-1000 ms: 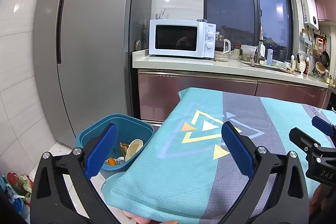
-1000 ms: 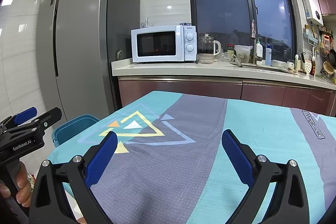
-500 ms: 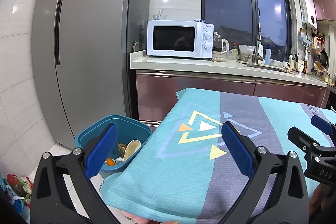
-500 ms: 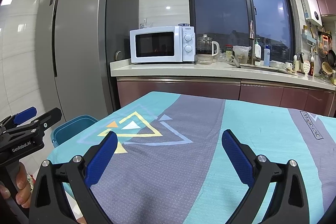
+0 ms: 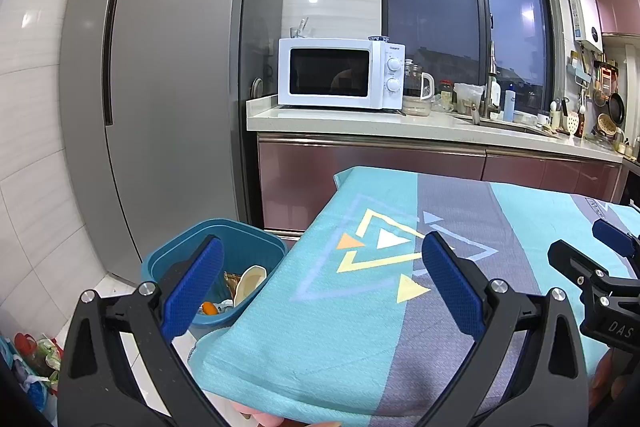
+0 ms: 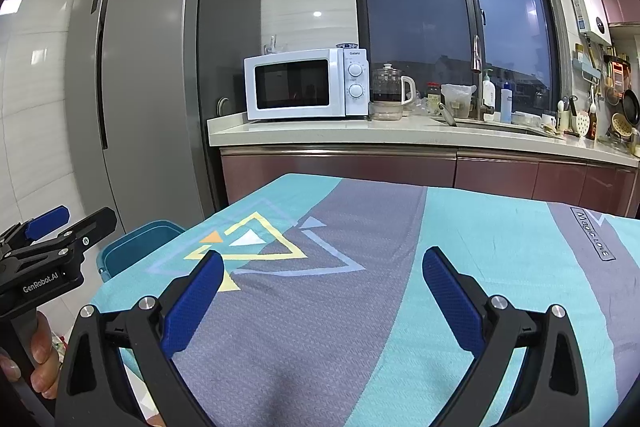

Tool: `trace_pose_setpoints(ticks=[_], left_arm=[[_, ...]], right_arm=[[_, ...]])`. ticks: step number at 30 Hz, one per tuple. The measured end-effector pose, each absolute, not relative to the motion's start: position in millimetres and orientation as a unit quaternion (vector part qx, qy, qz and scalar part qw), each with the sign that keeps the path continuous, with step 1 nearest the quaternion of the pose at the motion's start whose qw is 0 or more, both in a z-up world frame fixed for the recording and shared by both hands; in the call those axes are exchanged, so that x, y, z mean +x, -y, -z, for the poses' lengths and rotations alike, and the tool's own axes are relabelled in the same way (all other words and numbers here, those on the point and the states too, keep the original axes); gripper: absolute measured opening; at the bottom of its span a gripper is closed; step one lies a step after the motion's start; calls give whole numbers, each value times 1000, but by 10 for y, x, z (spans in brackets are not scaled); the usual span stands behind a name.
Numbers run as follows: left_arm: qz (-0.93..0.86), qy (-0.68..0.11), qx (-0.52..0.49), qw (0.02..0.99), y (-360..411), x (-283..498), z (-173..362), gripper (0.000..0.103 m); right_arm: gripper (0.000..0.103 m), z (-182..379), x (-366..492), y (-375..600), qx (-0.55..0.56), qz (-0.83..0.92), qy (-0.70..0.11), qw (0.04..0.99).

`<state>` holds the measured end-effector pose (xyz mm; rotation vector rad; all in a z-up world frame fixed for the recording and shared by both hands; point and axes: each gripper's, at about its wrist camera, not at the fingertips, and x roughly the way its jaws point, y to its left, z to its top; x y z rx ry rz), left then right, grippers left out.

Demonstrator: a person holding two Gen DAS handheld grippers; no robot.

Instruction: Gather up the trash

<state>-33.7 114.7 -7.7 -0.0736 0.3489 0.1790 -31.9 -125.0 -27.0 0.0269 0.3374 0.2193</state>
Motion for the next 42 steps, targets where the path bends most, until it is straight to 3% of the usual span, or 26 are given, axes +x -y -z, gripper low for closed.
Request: trace_pose_setpoints(ticks=[42], left_arm=[[-84,-180,-29,980,-1068,-285,94,98]], right_arm=[[96,311,-286,1372,28,-93,-171,980]])
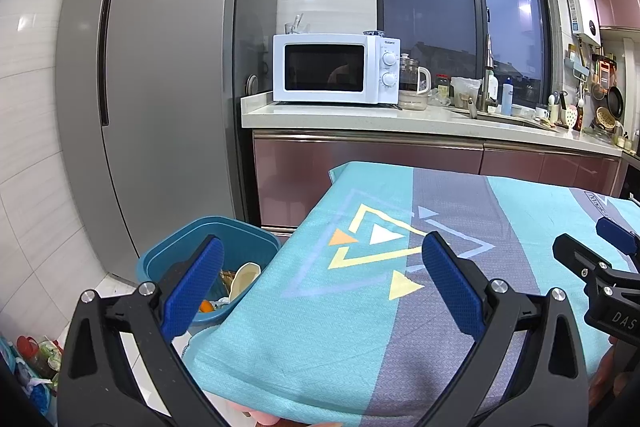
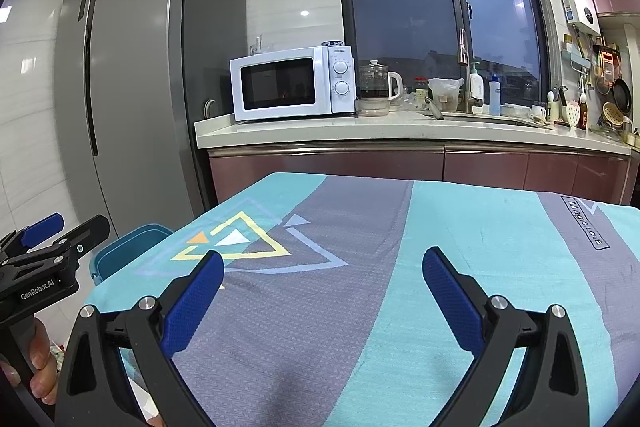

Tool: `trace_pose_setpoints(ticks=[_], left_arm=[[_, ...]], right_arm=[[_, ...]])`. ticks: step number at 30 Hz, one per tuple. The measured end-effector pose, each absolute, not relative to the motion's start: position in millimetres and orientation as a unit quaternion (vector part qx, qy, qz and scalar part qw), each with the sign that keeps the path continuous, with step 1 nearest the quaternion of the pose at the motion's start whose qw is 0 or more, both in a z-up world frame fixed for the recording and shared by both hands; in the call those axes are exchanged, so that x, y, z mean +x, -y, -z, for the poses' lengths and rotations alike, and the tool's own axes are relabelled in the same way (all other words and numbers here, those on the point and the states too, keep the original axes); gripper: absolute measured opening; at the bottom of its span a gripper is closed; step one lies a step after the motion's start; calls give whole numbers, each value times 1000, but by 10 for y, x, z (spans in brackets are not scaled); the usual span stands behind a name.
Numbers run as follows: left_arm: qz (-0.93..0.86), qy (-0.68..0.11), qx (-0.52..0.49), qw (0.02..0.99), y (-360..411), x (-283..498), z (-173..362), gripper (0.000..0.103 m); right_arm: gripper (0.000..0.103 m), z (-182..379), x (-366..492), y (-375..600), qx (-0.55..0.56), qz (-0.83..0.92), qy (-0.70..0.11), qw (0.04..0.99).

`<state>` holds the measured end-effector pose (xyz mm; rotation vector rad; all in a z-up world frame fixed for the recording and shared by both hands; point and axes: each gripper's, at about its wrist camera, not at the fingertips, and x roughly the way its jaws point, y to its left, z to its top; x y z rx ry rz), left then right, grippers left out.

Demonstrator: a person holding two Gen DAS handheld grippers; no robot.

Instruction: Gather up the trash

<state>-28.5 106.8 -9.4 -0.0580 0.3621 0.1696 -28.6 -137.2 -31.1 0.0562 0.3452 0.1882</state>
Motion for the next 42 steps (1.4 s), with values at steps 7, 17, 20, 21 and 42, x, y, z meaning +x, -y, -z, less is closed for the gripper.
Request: trace_pose_setpoints(ticks=[7,17,20,21,42], left_arm=[[-83,-181,-29,980,-1061,-286,98,98],[-83,-181,-28,980,-1060,-283,92,98],[-83,-181,-29,979,-1061,-282,92,98],[-83,-182,-29,979,-1059,-282,93,98],[-74,-183,-26,980,-1006,-244,105,98]], right_arm=[[96,311,-297,1388,29,-92,-171,981],[96,311,-299,1388,30,-92,-170,981],[96,313,-296,1403,31,-92,-170,981],[96,313,-296,1404,30,-92,-170,981],[96,309,-293,1459,32,-89,-169,981]])
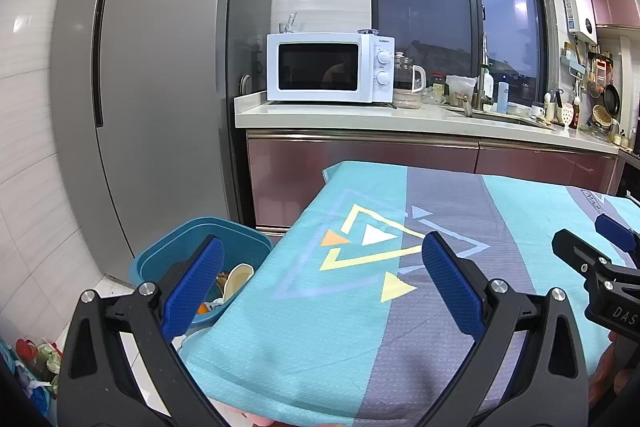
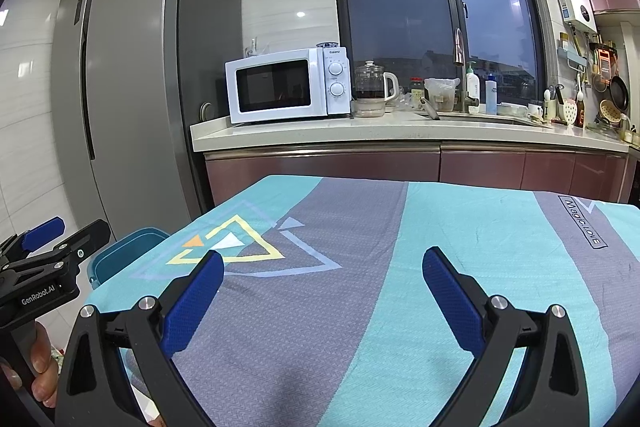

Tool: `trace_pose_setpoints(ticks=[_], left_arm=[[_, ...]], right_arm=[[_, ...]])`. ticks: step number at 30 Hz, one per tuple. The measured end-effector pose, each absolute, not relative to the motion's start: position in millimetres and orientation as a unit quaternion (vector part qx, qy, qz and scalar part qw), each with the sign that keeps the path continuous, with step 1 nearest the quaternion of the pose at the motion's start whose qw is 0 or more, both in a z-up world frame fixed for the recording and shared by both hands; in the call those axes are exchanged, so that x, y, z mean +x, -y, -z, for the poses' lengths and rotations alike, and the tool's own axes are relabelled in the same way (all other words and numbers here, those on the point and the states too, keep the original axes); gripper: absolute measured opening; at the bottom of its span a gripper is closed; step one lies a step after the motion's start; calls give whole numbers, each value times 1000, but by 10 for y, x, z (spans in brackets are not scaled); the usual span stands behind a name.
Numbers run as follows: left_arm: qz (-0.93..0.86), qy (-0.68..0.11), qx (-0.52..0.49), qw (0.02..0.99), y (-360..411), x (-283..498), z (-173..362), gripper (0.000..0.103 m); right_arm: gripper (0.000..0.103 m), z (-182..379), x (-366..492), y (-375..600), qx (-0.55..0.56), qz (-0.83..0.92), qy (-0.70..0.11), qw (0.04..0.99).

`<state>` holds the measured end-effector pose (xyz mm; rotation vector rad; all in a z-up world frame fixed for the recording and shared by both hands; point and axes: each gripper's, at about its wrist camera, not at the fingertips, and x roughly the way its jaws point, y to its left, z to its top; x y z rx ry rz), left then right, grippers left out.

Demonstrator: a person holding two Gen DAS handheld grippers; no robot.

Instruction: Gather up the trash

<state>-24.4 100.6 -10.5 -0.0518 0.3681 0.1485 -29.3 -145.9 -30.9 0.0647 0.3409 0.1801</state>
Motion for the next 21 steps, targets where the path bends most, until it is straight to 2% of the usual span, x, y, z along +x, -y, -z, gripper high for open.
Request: trace_pose_setpoints(ticks=[21], left_arm=[[-67,-185,-20,980,-994,-196,95,98]], right_arm=[[96,318,-246,1505,38,-85,-173,981]])
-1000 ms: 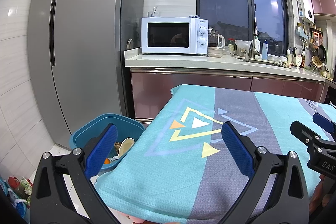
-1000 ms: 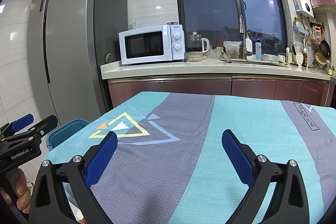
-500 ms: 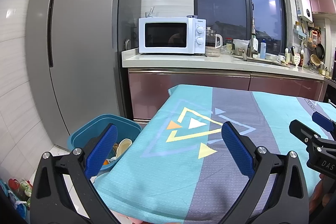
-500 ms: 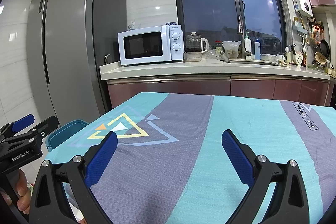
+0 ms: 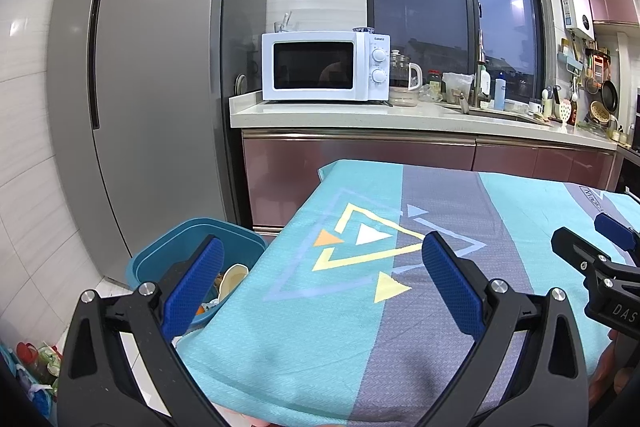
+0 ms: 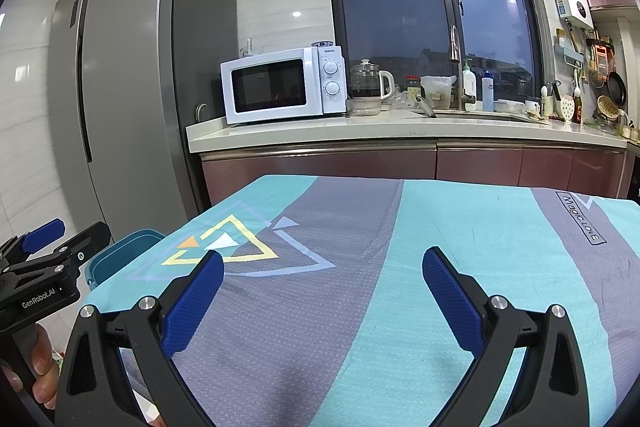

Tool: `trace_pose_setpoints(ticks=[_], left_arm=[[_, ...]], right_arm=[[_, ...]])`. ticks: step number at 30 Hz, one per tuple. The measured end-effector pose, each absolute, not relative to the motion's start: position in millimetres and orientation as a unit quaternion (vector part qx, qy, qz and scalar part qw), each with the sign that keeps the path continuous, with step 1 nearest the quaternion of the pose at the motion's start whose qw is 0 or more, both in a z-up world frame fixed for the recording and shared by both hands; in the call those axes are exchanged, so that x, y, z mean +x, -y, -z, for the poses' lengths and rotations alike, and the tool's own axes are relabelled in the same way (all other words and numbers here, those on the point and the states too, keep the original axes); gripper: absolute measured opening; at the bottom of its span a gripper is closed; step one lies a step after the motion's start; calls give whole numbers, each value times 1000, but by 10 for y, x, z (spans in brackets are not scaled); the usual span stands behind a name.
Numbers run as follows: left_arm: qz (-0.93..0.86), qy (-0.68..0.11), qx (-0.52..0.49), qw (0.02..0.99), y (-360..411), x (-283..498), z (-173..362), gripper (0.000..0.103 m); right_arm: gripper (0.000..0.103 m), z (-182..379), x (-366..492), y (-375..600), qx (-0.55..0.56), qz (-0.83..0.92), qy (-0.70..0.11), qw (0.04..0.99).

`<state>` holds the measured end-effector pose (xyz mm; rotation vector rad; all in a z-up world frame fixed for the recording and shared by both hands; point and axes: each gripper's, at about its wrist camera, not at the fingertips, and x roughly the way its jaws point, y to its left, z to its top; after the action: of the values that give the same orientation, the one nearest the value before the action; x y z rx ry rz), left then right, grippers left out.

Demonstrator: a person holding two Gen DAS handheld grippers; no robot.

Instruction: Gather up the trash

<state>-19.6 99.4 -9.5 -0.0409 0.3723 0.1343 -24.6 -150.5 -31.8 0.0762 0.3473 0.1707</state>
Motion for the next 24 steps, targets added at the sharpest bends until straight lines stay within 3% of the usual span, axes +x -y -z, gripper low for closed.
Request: trace_pose_setpoints(ticks=[17,24], left_arm=[[-61,-193,-13,979,-958,-109,132,98],[-26,-236,-16,971,-874,171,199,98]], right_arm=[[96,376,-233,1513,44,-82,-176,980],[96,393,-179,1641,42,-68,-187,979]])
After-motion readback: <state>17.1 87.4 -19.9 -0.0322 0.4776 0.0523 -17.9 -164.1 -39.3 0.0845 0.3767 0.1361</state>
